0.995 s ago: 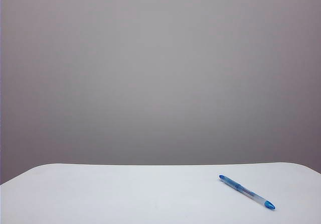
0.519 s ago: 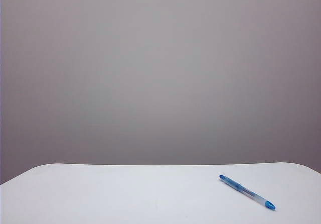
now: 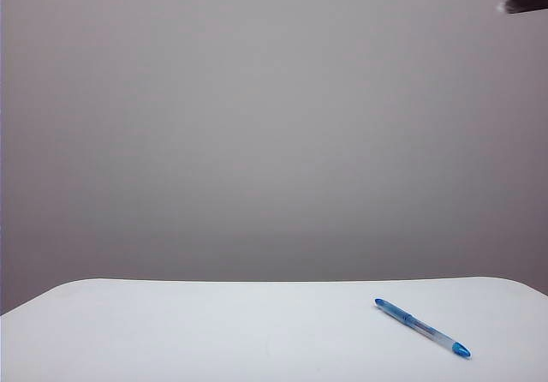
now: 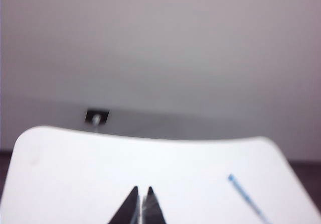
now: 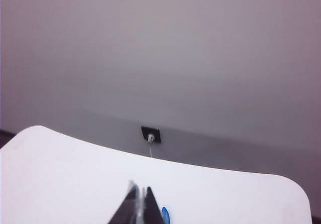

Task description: Pick up the pen and remove the cap.

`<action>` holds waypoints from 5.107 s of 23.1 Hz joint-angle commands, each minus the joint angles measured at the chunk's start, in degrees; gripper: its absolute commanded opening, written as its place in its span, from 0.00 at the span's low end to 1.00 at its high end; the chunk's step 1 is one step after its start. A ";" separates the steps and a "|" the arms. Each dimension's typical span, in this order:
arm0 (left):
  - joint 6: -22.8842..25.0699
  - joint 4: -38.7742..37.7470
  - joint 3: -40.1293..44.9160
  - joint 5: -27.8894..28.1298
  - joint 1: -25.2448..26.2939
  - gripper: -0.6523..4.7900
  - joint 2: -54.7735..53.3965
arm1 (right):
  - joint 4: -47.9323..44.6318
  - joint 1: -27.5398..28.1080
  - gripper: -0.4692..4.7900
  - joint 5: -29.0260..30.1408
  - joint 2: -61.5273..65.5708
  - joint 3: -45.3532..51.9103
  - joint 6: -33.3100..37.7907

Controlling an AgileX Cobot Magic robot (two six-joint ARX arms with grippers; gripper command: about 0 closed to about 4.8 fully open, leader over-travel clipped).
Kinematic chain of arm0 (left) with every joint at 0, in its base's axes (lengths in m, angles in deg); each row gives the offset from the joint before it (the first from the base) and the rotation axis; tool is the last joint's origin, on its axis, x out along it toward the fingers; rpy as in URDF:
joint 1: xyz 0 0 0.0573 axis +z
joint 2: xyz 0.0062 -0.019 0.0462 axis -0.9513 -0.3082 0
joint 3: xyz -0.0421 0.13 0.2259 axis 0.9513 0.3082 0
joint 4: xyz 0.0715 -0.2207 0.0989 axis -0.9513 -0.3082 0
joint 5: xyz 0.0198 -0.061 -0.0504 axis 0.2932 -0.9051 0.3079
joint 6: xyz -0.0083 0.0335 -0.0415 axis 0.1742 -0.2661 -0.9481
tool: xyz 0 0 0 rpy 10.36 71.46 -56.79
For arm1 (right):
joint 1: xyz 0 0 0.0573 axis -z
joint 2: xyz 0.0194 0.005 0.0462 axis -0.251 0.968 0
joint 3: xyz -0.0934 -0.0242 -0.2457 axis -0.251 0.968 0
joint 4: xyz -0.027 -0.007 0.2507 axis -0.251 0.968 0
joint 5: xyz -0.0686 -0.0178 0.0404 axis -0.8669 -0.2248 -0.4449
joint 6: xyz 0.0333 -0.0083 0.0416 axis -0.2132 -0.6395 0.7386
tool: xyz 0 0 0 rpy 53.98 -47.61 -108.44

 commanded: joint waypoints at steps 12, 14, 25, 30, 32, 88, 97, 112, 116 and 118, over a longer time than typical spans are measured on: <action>15.32 -13.20 -20.57 11.30 -11.37 0.15 -33.90 | 22.18 0.04 0.29 1.68 43.67 -33.05 -11.41; 16.79 -13.29 -22.88 13.00 -14.49 0.15 -37.35 | 23.74 0.02 0.30 1.01 47.47 -34.45 -14.93; 17.07 -16.04 -27.69 8.55 -20.90 0.37 -48.85 | 30.91 -0.33 0.73 4.46 62.23 -34.80 -14.93; 17.07 -16.13 -27.74 6.93 -20.90 0.37 -49.66 | 29.75 -1.62 0.73 3.56 66.82 -34.82 -15.32; 17.09 -15.82 -27.76 6.97 -20.90 0.37 -49.66 | 29.27 -2.34 0.73 1.84 68.26 -34.80 -15.37; 7.82 8.41 -27.76 -24.26 -20.48 0.81 -48.04 | 45.86 -5.75 0.09 22.40 52.48 -55.89 -15.12; -8.96 43.34 -27.65 -40.89 -20.57 0.81 -47.87 | 44.19 -5.60 0.09 31.41 36.92 -55.91 -15.10; -26.86 65.24 -27.63 -39.10 -22.10 0.81 -48.72 | 36.44 -5.92 0.09 44.44 34.99 -55.93 -9.14; -26.86 65.99 -27.65 -38.42 -23.15 0.81 -48.72 | 35.23 -8.00 0.09 45.11 35.26 -55.93 -9.03; -26.64 66.18 -27.65 -37.79 -24.39 0.81 -48.72 | 34.56 -8.81 0.09 45.13 35.56 -55.91 -9.05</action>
